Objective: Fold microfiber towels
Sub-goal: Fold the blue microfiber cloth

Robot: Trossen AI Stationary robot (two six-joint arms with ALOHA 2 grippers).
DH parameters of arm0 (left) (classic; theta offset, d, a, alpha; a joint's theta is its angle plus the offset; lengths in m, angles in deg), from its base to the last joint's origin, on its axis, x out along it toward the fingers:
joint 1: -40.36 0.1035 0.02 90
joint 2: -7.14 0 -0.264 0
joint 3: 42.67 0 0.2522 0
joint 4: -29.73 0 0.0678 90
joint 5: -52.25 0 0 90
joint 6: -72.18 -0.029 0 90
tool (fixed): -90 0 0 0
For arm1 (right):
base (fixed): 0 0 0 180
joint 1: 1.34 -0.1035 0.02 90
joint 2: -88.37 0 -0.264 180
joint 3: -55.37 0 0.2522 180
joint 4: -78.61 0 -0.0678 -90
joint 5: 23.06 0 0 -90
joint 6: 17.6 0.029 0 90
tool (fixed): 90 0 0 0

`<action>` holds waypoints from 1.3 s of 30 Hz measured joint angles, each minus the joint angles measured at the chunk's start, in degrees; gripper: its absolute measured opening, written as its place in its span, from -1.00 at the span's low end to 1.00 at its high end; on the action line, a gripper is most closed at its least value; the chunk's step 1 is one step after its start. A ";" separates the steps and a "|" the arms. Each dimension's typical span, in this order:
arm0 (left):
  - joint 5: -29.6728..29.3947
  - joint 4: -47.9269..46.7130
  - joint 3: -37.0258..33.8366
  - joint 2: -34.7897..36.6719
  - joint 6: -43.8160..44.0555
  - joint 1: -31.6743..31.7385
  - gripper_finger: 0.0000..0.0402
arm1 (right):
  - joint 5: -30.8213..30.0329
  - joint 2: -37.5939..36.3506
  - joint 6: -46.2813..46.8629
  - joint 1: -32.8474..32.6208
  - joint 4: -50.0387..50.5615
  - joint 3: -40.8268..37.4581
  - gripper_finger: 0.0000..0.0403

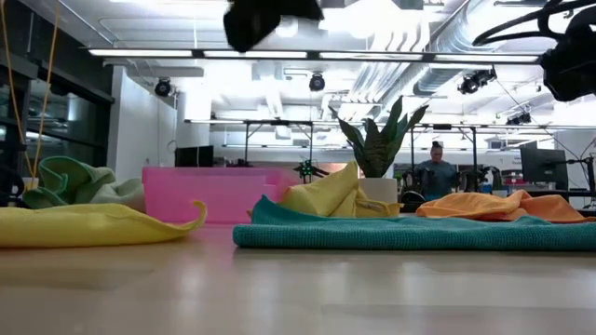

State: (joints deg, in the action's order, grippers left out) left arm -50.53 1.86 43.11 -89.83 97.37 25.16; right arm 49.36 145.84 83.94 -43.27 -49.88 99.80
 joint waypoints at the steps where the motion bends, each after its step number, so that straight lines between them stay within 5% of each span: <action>1: 0.98 6.04 -3.15 2.19 0.98 0.02 -1.00 | 0.20 -0.02 -0.19 0.11 -0.02 -0.02 -0.51; 8: -2.24 40.40 -27.05 12.76 18.76 0.42 -1.00 | 1.86 1.36 -1.53 2.40 0.90 -0.08 0.03; 14: -9.54 43.85 -37.40 14.25 38.43 -2.46 -1.00 | 2.57 5.88 -1.14 6.72 -0.32 -0.10 0.11; 33: -12.42 42.50 -38.57 13.62 43.22 -3.91 -1.00 | 6.71 21.49 0.09 12.06 -10.09 1.04 0.11; 39: -12.46 41.19 -38.56 13.62 43.27 -3.91 -1.00 | 7.75 23.93 1.29 12.41 -8.90 3.42 -0.03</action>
State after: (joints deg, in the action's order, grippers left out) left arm -62.99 43.06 4.55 -76.21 140.64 21.25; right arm 57.11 169.77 85.23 -30.86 -58.78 103.22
